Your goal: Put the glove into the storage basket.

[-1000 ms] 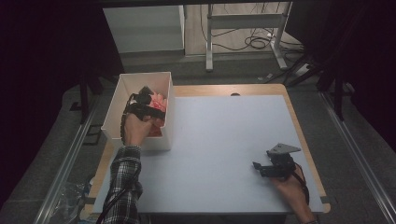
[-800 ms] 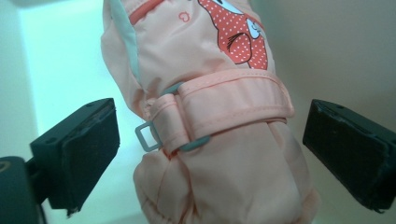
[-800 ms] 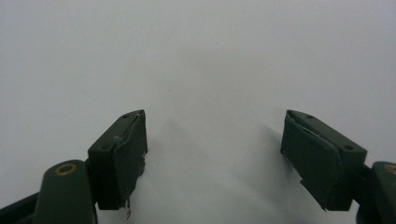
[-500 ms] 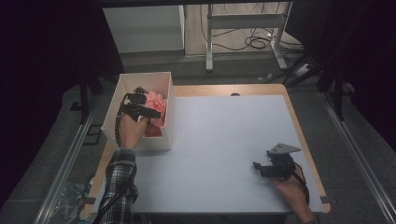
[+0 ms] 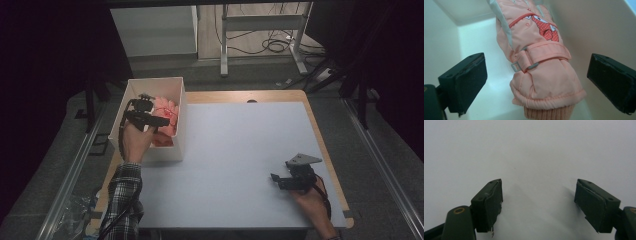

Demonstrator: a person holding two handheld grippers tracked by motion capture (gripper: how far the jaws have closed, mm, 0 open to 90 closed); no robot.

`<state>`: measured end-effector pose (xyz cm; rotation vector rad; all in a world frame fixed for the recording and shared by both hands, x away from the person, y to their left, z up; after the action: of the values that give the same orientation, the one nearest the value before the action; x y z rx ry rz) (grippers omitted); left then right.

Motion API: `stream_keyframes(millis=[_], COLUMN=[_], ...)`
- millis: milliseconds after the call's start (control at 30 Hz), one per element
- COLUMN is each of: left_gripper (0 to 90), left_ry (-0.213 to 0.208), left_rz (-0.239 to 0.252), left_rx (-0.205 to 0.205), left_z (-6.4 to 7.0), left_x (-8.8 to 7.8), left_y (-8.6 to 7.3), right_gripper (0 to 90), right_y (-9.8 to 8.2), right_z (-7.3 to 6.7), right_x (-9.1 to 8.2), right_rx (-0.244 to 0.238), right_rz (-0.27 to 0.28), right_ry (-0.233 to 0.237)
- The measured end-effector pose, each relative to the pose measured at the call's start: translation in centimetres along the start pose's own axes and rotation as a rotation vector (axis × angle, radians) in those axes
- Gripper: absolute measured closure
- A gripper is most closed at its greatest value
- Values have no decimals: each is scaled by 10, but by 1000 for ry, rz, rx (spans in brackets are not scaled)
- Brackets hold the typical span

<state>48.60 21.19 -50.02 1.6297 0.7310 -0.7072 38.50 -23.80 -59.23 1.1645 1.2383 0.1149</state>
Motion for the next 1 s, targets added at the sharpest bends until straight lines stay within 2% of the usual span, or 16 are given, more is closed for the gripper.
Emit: stream_keyframes(millis=[200, 267, 467, 667, 1000], left_gripper=[29, 28, 26, 22, 19], left_ry=[-15, -34, -46, -86, -101], left_rz=[16, 30, 60, 91, 151], left_rx=[39, 42, 61, 74, 125], left_z=[2, 3, 2, 7, 17], left_x=[-9, -14, -25, -36, -55], left_y=[-5, -6, -12, -21, -32], right_gripper=[228, 228, 228, 227, 226], right_y=[0, 0, 0, 0, 0], right_z=[0, 0, 0, 0, 0], right_x=[0, 0, 0, 0, 0], right_rx=[0, -1, 0, -1, -1], right_rz=[0, 0, -1, -4, -3], right_ry=[-1, -1, -3, -3, -4])
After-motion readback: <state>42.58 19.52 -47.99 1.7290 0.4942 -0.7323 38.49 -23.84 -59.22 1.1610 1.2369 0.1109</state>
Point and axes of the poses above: each handheld gripper's, and its own axes: x roughly forward along the jaws, y roughly out of its top, z roughly to its right, the point moved 9 cm from there along x, roughly forward along the jaws, and after that the axes turned 15 degrees about y, right-handed, at the moved point
